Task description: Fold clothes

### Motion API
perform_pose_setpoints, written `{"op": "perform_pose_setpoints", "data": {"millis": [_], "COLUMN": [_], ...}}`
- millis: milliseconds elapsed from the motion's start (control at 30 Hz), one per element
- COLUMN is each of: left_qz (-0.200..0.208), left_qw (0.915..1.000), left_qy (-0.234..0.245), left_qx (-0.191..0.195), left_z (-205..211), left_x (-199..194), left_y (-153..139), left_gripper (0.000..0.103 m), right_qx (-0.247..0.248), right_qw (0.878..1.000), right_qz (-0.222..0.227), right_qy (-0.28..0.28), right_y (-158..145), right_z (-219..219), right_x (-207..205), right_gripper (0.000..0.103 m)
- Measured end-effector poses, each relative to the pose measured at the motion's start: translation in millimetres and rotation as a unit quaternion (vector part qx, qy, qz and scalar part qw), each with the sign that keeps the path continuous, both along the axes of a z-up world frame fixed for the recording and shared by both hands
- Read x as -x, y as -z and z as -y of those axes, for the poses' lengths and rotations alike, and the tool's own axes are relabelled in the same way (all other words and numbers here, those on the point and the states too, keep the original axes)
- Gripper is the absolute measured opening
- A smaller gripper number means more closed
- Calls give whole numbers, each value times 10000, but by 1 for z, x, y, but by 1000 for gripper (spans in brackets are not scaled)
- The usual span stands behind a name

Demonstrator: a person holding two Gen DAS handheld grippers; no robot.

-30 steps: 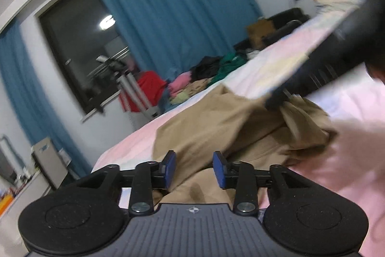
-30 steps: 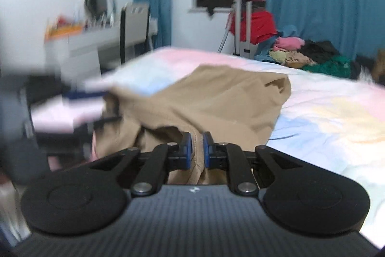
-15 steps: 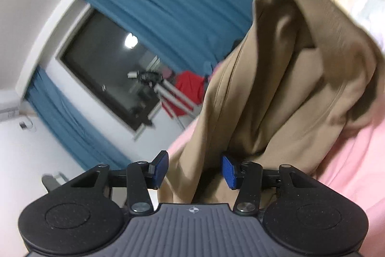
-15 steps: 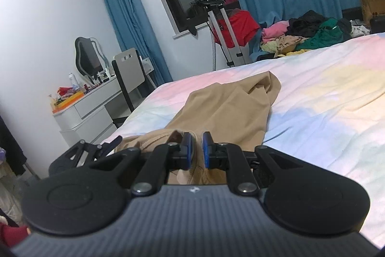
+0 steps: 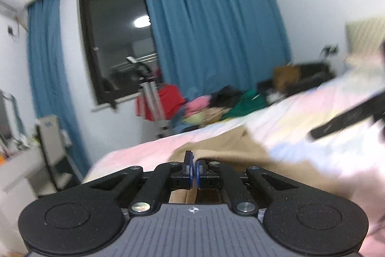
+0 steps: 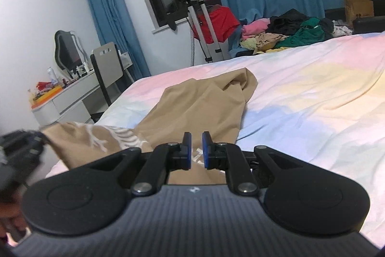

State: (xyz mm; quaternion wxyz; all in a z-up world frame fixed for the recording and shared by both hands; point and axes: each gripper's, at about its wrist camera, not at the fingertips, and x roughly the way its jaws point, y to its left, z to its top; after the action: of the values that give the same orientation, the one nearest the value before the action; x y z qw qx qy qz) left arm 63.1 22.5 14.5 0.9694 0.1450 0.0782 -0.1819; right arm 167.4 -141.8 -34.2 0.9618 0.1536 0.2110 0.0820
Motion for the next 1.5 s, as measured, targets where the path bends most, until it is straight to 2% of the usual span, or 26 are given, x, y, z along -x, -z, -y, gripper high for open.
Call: {"op": "perform_pose_setpoints", "data": {"millis": [133,267,400,667,733,800,833,867,967,1067,1133,1200,1267,1333,1400,1500], "left_qz": [-245,-580,-768,-843,-933,-1083,-1156,-1227,-1410,-1509,-1571,-1641,-1651,-1642,-1624,-1604], "left_qw": [9960,9889,9888,9878,9856,9815,9791,9764,9679,9611,9561,9503,9486,9487,9509,9563], "left_qy": [543,559,337,206,45,-117,-202,-296,-557,-754,-859,-909,-905,-898,-902,-945], "left_qx": [672,1249,1234,1292,1413,1574,1662,1752,2004,2185,2318,2484,2542,2548,2474,2254], "left_z": [-25,-42,-48,-49,-50,-51,-54,-57,-67,-77,-84,-92,-95,-97,-95,-87], "left_x": [19,12,2,-15,-21,-35,-41,-47,-63,-77,-82,-84,-88,-90,-92,-91], "left_y": [-28,-33,-27,-15,-9,-6,-4,-1,6,11,13,14,14,13,14,15], "left_gripper": [2,2,3,4,4,4,4,4,4,4,4,4,4,4,4,4], "right_qx": [133,266,374,474,335,209,231,384,1106,1979,2571,2939,3296,3534,3483,2933], "right_qw": [9998,9994,9988,9978,9970,9950,9932,9910,9794,9596,9467,9384,9295,9232,9264,9445], "right_qz": [16,-40,-95,-185,-218,-162,-76,-7,181,296,125,-93,-246,-367,-461,-464], "right_qy": [-117,-209,-291,-425,-657,-968,-1139,-1282,-1678,-1980,-1937,-1817,-1634,-1467,-1358,-1404], "right_y": [-1,1,3,7,6,6,5,4,8,17,31,46,60,69,69,52], "right_z": [-7,-15,-22,-35,-39,-46,-53,-62,-94,-127,-145,-154,-161,-163,-159,-139], "right_x": [2,0,-2,-3,-1,5,9,15,31,45,45,39,32,25,20,19], "right_gripper": [11,11,11,15,27,68,74,76,76,75,74,74,70,58,26,13]}}
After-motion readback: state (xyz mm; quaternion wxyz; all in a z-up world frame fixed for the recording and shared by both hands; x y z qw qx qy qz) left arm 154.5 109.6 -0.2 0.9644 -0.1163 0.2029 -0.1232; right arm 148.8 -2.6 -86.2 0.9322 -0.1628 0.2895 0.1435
